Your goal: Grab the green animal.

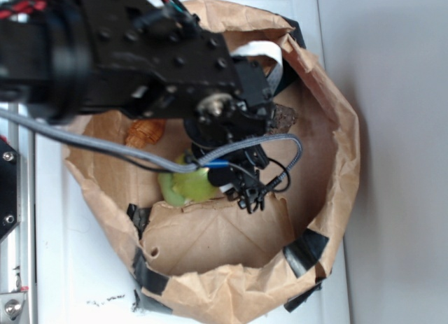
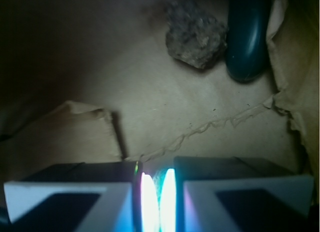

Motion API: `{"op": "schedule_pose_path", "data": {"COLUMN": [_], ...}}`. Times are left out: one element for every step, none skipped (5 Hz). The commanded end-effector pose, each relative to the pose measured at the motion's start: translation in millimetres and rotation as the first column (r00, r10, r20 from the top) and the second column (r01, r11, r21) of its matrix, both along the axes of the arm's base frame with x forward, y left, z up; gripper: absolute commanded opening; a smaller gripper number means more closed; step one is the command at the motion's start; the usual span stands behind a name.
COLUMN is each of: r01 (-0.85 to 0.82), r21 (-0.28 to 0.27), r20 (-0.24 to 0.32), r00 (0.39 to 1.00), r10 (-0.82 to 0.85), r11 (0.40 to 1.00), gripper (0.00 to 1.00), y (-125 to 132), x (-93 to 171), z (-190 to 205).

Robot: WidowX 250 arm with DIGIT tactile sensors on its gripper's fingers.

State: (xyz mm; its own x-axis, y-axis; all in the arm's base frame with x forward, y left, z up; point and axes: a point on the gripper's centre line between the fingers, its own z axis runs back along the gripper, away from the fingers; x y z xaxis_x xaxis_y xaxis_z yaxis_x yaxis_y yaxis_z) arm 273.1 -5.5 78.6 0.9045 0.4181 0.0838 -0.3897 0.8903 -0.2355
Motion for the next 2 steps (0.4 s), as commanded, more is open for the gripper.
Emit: {"op": "schedule_pose_path", "data": {"r01": [0.039,0.039], "r21": [-0.078,-0.043], "r20": [0.135,0.16], "r00": [0.99,0.987], "r10": [-0.028,-0.031], "r11": [0.996,0.998], "gripper": [0.0,0.0], "y": [24.0,22.1], "x": [3.6,2.2], "z": [61.6,65.0]}}
